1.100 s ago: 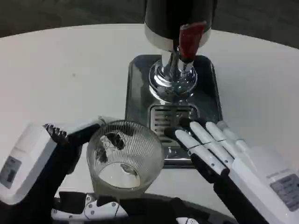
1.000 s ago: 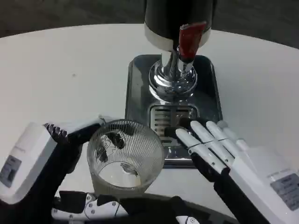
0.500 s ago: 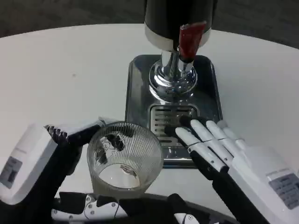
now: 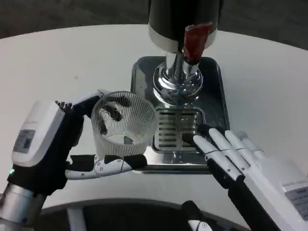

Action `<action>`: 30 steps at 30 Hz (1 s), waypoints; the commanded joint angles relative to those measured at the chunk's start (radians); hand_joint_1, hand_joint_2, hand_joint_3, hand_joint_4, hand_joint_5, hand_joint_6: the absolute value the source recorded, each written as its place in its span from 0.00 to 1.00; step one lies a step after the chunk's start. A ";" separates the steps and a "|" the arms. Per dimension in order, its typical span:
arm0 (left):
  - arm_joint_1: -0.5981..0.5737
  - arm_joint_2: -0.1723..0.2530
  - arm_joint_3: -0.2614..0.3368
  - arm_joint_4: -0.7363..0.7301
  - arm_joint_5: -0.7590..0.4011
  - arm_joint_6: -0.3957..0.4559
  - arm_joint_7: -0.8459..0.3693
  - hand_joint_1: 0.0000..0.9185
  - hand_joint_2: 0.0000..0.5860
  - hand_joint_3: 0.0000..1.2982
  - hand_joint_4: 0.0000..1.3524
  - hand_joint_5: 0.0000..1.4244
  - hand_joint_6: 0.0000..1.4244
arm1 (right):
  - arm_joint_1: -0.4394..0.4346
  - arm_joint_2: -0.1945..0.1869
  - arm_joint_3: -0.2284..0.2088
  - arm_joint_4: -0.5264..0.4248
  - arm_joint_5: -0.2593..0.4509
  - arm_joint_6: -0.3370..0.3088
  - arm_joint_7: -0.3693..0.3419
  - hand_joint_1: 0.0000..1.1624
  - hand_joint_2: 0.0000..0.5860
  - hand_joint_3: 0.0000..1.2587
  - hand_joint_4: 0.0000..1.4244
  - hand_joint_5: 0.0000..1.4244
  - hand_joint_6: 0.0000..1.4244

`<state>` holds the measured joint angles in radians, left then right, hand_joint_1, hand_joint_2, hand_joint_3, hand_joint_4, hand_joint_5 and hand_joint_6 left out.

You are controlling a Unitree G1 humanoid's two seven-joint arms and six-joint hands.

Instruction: Grasp the cup under the faucet to collect the drink, then remove the cup.

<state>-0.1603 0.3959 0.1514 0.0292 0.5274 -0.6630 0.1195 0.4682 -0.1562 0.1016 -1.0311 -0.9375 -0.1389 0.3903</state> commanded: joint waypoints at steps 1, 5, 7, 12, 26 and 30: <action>-0.075 0.006 -0.038 0.102 0.053 -0.011 0.082 0.53 0.22 0.70 0.78 0.87 0.95 | 0.028 0.042 -0.018 -0.016 -0.019 -0.041 -0.012 0.33 0.77 0.07 0.00 0.00 0.00; -0.156 0.006 -0.084 0.214 0.102 -0.006 0.149 0.53 0.22 0.70 0.78 0.87 0.95 | 0.054 0.087 -0.034 -0.016 -0.025 -0.081 -0.019 0.33 0.78 0.07 0.00 0.00 0.00; -0.225 -0.002 -0.119 0.295 0.141 0.008 0.198 0.53 0.22 0.70 0.78 0.87 0.95 | 0.069 0.107 -0.044 -0.016 -0.025 -0.102 -0.023 0.33 0.78 0.07 0.00 0.00 0.00; -0.357 -0.023 -0.199 0.462 0.204 0.054 0.301 0.53 0.21 0.70 0.78 0.87 0.95 | 0.096 0.142 -0.059 -0.016 -0.021 -0.139 -0.021 0.33 0.78 0.07 0.00 0.00 0.00; -0.633 -0.063 -0.416 0.851 0.287 0.068 0.563 0.54 0.20 0.70 0.78 0.87 0.95 | 0.101 0.185 -0.079 -0.016 -0.023 -0.171 -0.003 0.34 0.78 0.07 0.00 0.00 0.00; -0.700 -0.087 -0.459 0.963 0.277 0.070 0.625 0.54 0.20 0.69 0.78 0.87 0.95 | 0.096 0.197 -0.089 -0.016 -0.022 -0.182 0.003 0.34 0.78 0.07 0.00 0.00 0.00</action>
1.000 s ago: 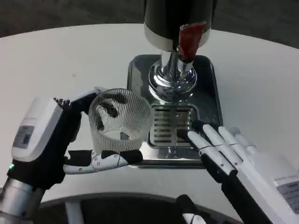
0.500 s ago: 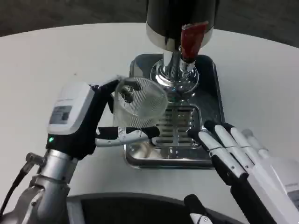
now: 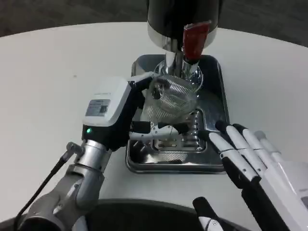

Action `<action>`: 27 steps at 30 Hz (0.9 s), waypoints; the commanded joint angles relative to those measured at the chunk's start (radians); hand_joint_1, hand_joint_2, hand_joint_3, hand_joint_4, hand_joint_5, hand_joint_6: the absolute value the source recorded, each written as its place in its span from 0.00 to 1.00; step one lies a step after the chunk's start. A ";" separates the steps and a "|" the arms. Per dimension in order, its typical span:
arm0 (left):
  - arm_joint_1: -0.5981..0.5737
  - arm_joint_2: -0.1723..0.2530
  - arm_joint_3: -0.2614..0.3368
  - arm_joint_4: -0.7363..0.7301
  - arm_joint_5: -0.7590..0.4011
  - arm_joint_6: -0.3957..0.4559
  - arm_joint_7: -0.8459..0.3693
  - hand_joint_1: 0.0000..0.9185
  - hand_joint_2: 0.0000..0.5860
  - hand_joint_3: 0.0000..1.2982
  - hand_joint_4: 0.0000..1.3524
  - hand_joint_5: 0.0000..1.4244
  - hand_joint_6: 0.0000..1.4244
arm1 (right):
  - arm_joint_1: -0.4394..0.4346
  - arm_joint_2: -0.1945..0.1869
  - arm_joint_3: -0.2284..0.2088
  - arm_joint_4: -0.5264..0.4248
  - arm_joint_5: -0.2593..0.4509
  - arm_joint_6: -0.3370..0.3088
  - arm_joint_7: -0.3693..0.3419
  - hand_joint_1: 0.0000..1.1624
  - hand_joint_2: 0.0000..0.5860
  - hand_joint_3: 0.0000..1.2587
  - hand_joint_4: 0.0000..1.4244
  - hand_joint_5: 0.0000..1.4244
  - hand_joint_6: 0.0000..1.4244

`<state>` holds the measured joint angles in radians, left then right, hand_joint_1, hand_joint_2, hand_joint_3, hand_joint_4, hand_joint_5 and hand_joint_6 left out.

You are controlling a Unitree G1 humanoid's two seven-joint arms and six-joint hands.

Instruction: Grasp the cup under the faucet to collect the drink, then remove the cup.

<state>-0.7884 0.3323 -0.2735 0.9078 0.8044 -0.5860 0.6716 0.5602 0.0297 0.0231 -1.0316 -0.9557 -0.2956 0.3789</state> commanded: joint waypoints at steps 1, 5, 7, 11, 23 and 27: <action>-0.084 -0.028 -0.042 0.105 -0.004 -0.008 0.080 0.54 0.20 0.69 0.78 0.87 0.95 | 0.003 0.014 -0.013 -0.016 -0.003 -0.028 0.016 0.34 0.78 0.07 0.00 0.00 0.00; -0.124 -0.045 -0.086 0.171 0.004 -0.004 0.107 0.54 0.20 0.69 0.78 0.87 0.95 | 0.009 0.034 -0.025 -0.016 -0.004 -0.038 0.024 0.34 0.78 0.07 0.00 0.00 0.00; -0.134 -0.047 -0.102 0.194 0.002 0.001 0.116 0.54 0.20 0.70 0.78 0.87 0.95 | 0.011 0.045 -0.032 -0.016 -0.003 -0.042 0.030 0.35 0.78 0.07 0.00 0.00 0.00; -0.150 -0.045 -0.131 0.249 -0.007 0.011 0.096 0.55 0.18 0.70 0.77 0.87 0.95 | 0.010 0.068 -0.055 -0.016 0.003 -0.063 0.037 0.35 0.78 0.07 0.00 0.00 0.00; -0.142 -0.017 -0.201 0.261 -0.002 0.003 0.096 0.42 0.11 0.51 0.48 0.62 0.65 | 0.011 0.098 -0.047 -0.016 -0.004 -0.067 0.062 0.36 0.78 0.08 0.00 0.00 0.00; -0.138 -0.012 -0.203 0.263 -0.013 0.011 0.098 0.38 0.12 0.32 0.28 0.51 0.54 | 0.015 0.100 -0.039 -0.016 -0.008 -0.061 0.062 0.36 0.78 0.09 0.00 0.00 0.00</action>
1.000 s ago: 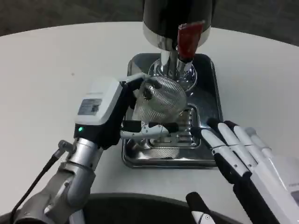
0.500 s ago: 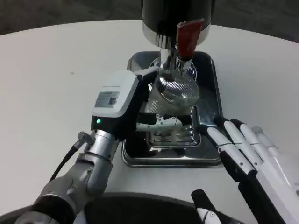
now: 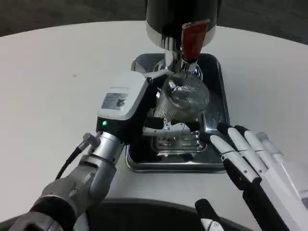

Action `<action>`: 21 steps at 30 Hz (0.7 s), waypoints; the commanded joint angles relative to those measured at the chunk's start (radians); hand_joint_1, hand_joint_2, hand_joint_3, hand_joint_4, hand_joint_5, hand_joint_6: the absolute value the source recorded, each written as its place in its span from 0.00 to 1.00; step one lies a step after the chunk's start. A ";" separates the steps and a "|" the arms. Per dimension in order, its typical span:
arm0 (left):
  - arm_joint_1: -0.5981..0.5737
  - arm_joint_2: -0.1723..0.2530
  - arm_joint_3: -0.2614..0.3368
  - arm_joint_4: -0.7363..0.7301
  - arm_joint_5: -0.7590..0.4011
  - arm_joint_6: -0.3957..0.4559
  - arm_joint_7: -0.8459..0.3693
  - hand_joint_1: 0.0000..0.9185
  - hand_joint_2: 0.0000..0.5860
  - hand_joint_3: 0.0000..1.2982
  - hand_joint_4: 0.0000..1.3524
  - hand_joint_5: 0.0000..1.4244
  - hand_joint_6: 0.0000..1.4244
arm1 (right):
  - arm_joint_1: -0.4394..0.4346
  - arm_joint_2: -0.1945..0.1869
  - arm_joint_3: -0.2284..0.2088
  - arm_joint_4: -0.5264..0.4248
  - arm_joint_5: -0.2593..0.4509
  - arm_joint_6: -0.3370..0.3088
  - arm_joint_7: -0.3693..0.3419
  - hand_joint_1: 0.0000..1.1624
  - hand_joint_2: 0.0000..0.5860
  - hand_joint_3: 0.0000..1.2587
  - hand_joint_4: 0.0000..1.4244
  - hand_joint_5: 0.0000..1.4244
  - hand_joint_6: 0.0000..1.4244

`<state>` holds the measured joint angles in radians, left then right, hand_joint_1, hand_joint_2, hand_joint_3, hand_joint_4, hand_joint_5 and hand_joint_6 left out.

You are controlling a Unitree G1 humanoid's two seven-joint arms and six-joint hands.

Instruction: Grasp the cup under the faucet to collect the drink, then remove the cup.

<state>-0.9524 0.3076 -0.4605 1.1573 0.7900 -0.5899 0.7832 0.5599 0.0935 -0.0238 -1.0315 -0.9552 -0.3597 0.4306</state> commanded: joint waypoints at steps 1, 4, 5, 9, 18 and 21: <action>0.027 0.014 -0.019 0.011 0.003 0.016 -0.010 0.38 0.12 0.29 0.25 0.50 0.52 | 0.017 0.037 0.009 -0.016 -0.009 0.004 0.010 0.36 0.78 0.09 0.00 0.00 0.00; 0.033 0.016 -0.029 0.004 0.011 0.018 0.012 0.39 0.12 0.24 0.20 0.48 0.49 | 0.014 0.033 0.011 -0.016 -0.010 0.008 0.013 0.36 0.78 0.09 0.00 0.00 0.00; 0.037 0.015 -0.028 0.001 0.009 0.021 0.021 0.39 0.12 0.22 0.20 0.47 0.48 | 0.011 0.031 0.011 -0.016 -0.010 0.011 0.016 0.36 0.78 0.09 0.00 0.00 0.00; 0.045 0.016 -0.023 -0.003 -0.002 0.030 0.042 0.38 0.11 0.16 0.13 0.42 0.39 | -0.017 0.021 0.002 -0.016 -0.005 0.030 0.028 0.36 0.78 0.09 0.00 0.00 0.00; 0.060 0.038 -0.011 -0.007 -0.022 0.025 0.021 0.24 0.04 0.00 0.00 0.26 0.15 | -0.025 0.020 0.008 -0.016 -0.002 0.047 0.042 0.36 0.77 0.10 0.00 0.00 0.00; 0.065 0.042 -0.002 -0.008 -0.042 0.018 -0.007 0.18 0.01 0.00 0.00 0.20 0.11 | -0.022 0.021 0.008 -0.016 -0.001 0.050 0.044 0.36 0.77 0.10 0.00 0.00 0.00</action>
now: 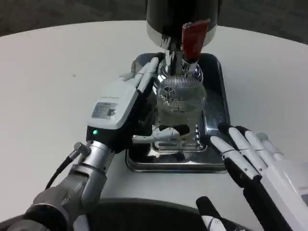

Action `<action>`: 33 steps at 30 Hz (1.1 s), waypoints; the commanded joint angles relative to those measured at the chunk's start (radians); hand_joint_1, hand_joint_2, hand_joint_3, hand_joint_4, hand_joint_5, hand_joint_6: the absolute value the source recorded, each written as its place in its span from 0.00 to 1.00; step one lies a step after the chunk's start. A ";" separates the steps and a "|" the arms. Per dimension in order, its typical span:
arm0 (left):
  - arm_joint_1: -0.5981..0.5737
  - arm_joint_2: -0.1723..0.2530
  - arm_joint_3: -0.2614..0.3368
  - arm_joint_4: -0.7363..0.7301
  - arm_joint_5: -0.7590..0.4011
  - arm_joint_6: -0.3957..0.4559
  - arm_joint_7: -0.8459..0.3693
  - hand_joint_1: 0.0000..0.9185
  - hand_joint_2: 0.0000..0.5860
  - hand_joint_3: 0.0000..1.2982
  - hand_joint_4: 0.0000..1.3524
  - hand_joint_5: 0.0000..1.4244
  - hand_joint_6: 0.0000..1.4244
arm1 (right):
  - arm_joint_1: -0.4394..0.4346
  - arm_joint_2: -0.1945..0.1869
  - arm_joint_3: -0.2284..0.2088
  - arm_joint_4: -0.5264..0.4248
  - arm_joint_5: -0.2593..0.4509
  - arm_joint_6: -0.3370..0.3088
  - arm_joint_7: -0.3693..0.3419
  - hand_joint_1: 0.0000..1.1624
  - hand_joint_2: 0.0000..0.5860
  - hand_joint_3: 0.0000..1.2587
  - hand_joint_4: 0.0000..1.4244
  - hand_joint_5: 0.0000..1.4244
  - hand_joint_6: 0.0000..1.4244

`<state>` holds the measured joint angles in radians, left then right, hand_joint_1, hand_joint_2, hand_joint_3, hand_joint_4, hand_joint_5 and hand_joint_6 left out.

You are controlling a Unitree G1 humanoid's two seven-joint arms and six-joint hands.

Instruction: Grasp the cup under the faucet to collect the drink, then remove the cup.

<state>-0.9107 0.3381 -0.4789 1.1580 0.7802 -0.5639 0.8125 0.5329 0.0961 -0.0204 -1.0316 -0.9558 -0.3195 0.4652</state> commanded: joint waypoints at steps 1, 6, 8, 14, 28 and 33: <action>0.024 0.013 0.019 -0.010 -0.041 -0.012 -0.048 0.17 0.01 0.00 0.00 0.18 0.09 | 0.006 0.018 0.006 -0.016 0.000 0.011 0.009 0.36 0.77 0.10 0.00 0.00 0.00; 0.048 0.027 0.059 -0.046 -0.092 -0.055 -0.083 0.00 0.00 0.00 0.00 0.14 0.04 | 0.009 0.023 0.021 -0.016 -0.009 0.013 0.005 0.36 0.77 0.10 0.00 0.00 0.00; 0.075 0.037 0.091 -0.084 -0.128 -0.080 -0.088 0.00 0.02 0.00 0.00 0.12 0.02 | 0.015 0.027 0.025 -0.016 -0.012 0.014 0.000 0.36 0.77 0.10 0.00 0.00 0.00; 0.183 0.056 0.234 -0.264 -0.310 -0.142 -0.211 0.00 0.14 0.00 0.00 0.02 0.00 | 0.026 0.026 0.034 -0.016 -0.013 0.018 -0.005 0.36 0.77 0.10 0.00 0.00 0.00; 0.299 0.151 0.450 -0.774 -0.821 -0.122 -0.847 0.00 0.18 0.00 0.00 0.00 0.00 | 0.024 0.040 0.065 -0.016 -0.036 0.026 -0.018 0.36 0.77 0.10 0.00 0.00 0.00; 0.290 0.183 0.502 -0.894 -1.056 -0.002 -1.110 0.00 0.20 0.00 0.00 0.00 0.00 | 0.021 0.039 0.076 -0.016 -0.046 0.034 -0.021 0.36 0.77 0.09 0.00 0.00 0.00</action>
<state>-0.6275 0.5031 -0.0053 0.3183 -0.1640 -0.6357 -0.1866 0.5476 0.0957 0.0433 -1.0316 -0.9943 -0.2979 0.4611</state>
